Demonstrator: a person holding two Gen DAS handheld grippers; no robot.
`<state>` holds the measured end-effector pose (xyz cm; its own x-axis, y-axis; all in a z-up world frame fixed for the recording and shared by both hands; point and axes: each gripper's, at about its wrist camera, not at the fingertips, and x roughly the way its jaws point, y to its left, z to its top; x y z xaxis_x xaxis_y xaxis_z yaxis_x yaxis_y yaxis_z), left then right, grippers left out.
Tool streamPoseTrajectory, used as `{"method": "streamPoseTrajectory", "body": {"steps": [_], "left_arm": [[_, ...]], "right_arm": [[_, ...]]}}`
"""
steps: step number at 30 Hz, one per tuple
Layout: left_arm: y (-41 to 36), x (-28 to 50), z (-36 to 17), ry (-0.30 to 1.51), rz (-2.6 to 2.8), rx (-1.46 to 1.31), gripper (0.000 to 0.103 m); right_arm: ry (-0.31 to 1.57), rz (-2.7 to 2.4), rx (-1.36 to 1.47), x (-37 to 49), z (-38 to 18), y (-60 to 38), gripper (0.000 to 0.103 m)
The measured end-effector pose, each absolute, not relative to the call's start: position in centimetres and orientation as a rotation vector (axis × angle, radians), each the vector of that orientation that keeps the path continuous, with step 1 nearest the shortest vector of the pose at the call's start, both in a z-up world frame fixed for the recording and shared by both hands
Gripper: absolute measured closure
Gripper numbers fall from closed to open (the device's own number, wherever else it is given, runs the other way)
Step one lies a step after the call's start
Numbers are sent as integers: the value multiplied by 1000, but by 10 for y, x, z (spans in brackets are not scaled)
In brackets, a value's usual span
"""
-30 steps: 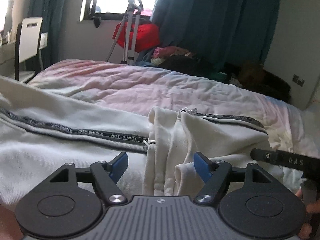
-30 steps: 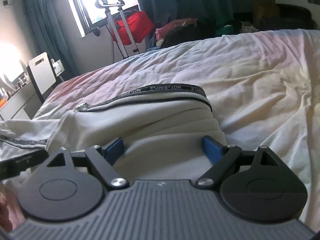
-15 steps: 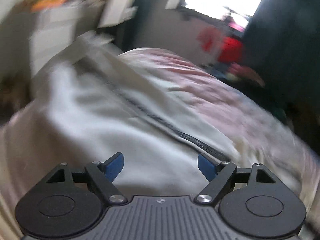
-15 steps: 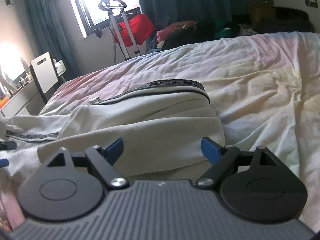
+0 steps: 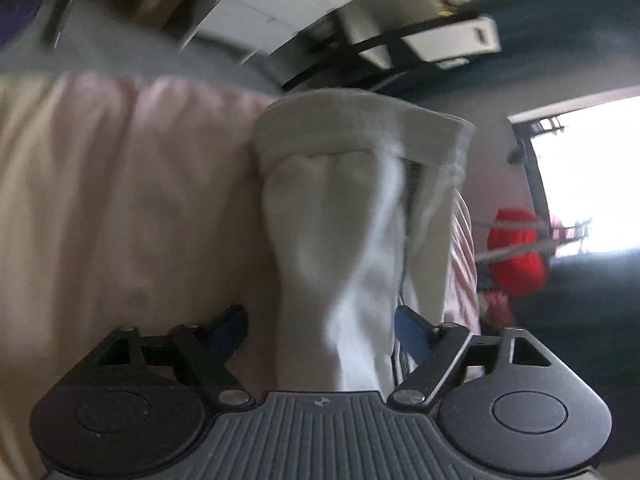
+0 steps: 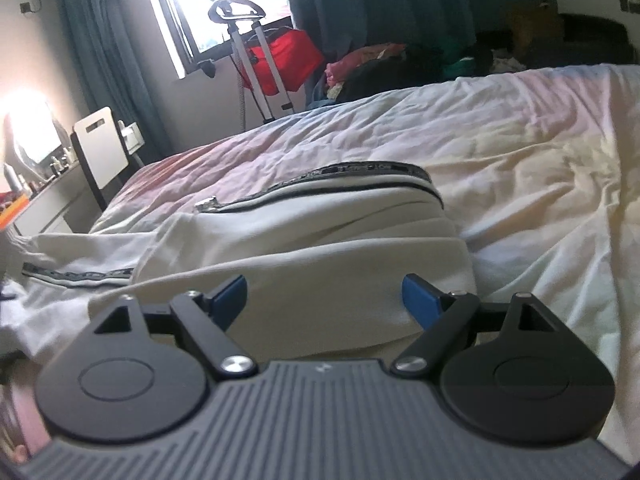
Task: Fold clothes
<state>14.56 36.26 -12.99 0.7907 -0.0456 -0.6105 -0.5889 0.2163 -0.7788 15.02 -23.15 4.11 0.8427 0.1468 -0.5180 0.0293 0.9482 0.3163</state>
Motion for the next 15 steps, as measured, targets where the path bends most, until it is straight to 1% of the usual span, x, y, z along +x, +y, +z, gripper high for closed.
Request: {"method": "streamPoseTrajectory", "body": {"steps": [2,3,4,5,7,8,10,15], "left_arm": [[370,153,-133,534,427,-1323,26],[371,155,-132,504,442,-1310,31],[371,158,-131,484,463,-1277,39],[370,160,-129,465,485,-1240,45],[367,166,-126,460,508,-1167,75],[365,169,-123,457,509,-1126,85],[359,175,-115,442,512,-1037,91],[327,179,-78,360,495,-848,93]], "right_arm": [[563,75,326,152,40,-229,16],[561,83,321,153,40,-226,16],[559,91,315,154,40,-223,16],[561,101,310,156,39,-220,15],[570,111,306,159,36,-214,15],[580,103,295,162,33,-211,15],[590,95,265,166,28,-206,15],[598,87,269,166,29,-203,15]]}}
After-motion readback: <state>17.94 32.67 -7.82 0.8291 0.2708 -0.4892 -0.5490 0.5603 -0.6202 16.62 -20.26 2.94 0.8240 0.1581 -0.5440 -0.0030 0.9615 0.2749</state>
